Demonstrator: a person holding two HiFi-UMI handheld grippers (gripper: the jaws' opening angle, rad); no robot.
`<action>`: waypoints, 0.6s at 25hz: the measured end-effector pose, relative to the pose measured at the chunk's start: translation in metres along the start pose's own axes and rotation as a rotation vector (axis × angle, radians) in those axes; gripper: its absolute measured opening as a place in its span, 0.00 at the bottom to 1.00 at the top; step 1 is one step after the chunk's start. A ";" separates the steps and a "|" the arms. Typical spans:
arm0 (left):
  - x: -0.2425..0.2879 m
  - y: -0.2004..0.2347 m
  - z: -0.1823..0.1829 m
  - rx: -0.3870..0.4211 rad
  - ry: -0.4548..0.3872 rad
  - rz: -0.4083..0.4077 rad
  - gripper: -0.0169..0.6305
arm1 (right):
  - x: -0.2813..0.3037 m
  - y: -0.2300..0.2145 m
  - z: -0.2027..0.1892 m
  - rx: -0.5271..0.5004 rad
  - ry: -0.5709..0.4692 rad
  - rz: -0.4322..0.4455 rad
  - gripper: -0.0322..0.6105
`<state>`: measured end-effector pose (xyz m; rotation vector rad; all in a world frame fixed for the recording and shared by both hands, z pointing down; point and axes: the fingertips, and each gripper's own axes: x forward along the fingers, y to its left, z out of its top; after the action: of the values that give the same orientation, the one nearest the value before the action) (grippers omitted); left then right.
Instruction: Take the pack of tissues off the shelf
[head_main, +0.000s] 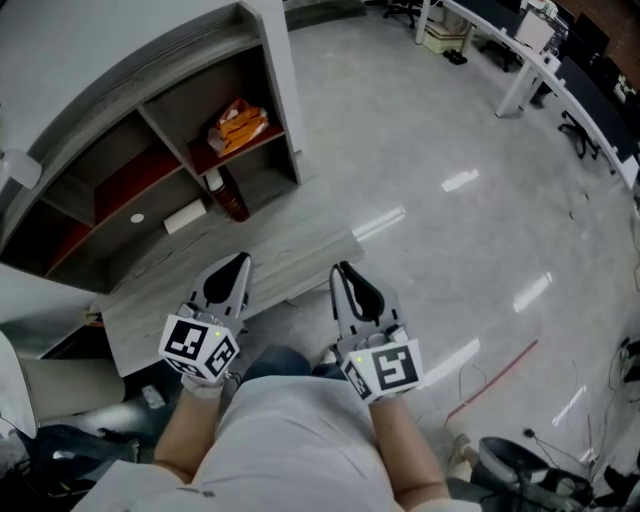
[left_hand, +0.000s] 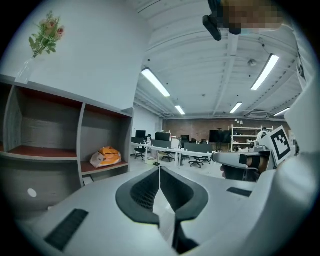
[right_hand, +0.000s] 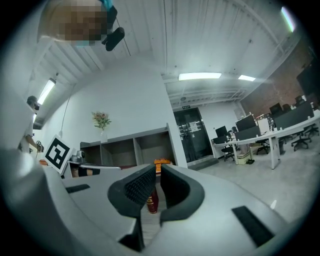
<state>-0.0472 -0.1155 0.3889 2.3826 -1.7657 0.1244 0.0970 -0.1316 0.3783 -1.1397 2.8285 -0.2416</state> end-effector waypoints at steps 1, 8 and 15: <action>0.005 0.001 0.001 0.003 0.001 0.008 0.05 | 0.002 -0.003 -0.001 0.003 0.003 0.004 0.11; 0.043 0.030 0.003 0.020 0.018 0.076 0.06 | 0.029 -0.023 -0.003 0.005 0.011 0.020 0.11; 0.090 0.097 0.007 0.021 0.024 0.134 0.06 | 0.079 -0.038 -0.005 -0.009 0.030 0.010 0.11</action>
<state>-0.1134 -0.2291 0.4054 2.2652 -1.9217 0.1896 0.0654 -0.2127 0.3884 -1.1325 2.8635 -0.2472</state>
